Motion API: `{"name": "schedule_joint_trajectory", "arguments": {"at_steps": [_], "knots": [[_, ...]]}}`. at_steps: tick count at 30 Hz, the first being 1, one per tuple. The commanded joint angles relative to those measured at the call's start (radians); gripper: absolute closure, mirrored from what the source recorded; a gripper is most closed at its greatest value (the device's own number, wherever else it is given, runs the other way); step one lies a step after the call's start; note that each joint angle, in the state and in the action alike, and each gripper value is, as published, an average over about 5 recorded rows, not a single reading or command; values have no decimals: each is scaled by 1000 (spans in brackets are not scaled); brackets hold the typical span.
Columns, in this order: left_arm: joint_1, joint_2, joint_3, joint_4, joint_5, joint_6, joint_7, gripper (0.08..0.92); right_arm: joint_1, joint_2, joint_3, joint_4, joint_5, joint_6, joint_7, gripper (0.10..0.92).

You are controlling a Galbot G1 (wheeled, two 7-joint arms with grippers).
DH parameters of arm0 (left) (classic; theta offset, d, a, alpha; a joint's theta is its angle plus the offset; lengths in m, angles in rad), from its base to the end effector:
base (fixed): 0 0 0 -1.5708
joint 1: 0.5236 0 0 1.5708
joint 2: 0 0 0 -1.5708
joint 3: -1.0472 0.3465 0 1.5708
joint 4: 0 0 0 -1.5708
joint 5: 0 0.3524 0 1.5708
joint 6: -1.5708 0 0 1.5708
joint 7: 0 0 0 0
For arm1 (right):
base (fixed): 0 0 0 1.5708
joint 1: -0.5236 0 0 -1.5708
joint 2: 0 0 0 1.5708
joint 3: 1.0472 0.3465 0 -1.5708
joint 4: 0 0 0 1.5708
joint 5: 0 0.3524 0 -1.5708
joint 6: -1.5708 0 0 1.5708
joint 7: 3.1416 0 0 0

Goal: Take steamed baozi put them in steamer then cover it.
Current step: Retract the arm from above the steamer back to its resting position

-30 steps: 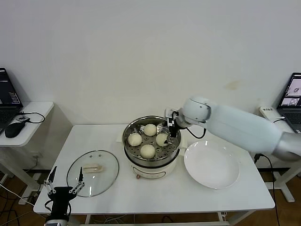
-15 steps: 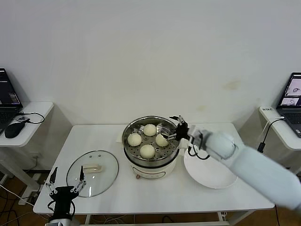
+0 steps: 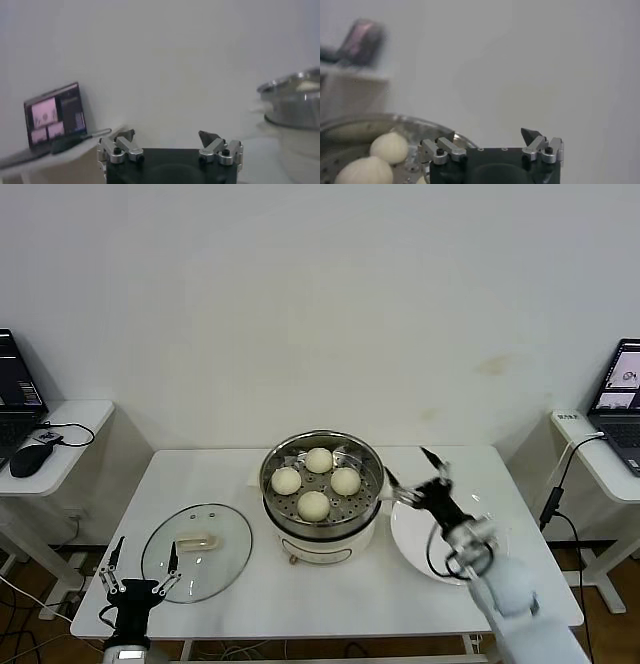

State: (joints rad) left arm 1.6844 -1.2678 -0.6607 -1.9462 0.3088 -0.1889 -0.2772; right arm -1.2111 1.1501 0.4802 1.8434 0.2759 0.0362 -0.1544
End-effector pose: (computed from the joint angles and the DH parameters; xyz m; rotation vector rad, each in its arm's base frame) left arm 0.1456 0.1076 -0.3492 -0.2188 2.9464 0.9611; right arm 0.2961 -0.0893 -0.2879 -0.4548 2.9964 -0.2005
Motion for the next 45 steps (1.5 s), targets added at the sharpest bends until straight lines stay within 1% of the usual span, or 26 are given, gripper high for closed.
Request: {"name": "schedule_joint_trajectory", "arguments": {"at_steps": [1, 4, 8, 14, 22, 27, 38, 45], "knots": [[17, 47, -70, 94, 788, -57, -27, 177, -294, 219, 369, 95, 2, 46, -15, 203], [34, 46, -76, 109, 911, -67, -33, 177, -300, 229, 401, 92, 29, 46, 16, 203], [24, 53, -51, 128, 966, -43, -5, 177, -315, 231, 439, 90, 41, 47, 31, 203], [-79, 66, -18, 215, 999, -11, 44, 177, -337, 231, 470, 87, 42, 50, 36, 202], [-212, 99, -6, 330, 996, 0, 83, 177, -361, 251, 470, 94, 14, 57, 30, 202], [-278, 113, 6, 379, 986, 1, 87, 177, -360, 256, 475, 84, 1, 58, 30, 203], [-395, 113, 37, 463, 987, 0, 91, 177, -379, 275, 493, 73, -30, 70, 30, 203], [-443, 106, 62, 513, 988, 0, 94, 177, -385, 281, 497, 70, -39, 71, 27, 203]]}}
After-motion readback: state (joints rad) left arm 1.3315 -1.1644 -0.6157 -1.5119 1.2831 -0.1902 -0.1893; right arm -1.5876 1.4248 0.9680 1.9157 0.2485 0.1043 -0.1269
